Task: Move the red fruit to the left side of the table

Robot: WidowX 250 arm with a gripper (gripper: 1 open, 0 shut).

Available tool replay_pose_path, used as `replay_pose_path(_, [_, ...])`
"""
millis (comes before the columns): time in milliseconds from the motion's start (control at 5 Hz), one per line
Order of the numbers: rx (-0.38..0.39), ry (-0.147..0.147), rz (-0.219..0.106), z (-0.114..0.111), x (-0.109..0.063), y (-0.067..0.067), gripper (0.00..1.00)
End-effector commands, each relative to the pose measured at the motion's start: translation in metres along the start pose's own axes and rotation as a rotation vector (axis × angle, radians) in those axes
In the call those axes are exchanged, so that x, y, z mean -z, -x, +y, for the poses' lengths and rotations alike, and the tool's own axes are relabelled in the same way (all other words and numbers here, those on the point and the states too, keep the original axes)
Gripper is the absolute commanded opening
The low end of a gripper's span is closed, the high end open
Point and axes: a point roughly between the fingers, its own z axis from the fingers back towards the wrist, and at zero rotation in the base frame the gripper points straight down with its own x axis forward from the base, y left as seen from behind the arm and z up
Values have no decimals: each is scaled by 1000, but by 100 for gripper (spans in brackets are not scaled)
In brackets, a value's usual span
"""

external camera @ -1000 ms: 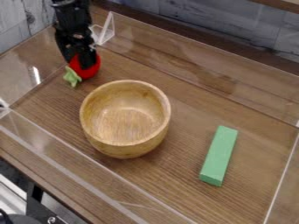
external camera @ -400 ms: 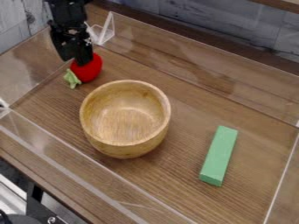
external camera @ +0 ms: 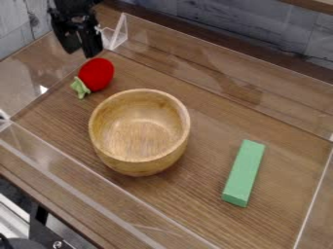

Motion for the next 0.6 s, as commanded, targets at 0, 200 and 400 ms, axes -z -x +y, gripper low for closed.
replay_pose_path(0, [31, -53, -77, 1, -34, -11, 100])
replay_pose_path(200, [-24, -55, -90, -3, -31, -14, 100])
replay_pose_path(400, [-72, -57, -97, -8, -28, -15, 100])
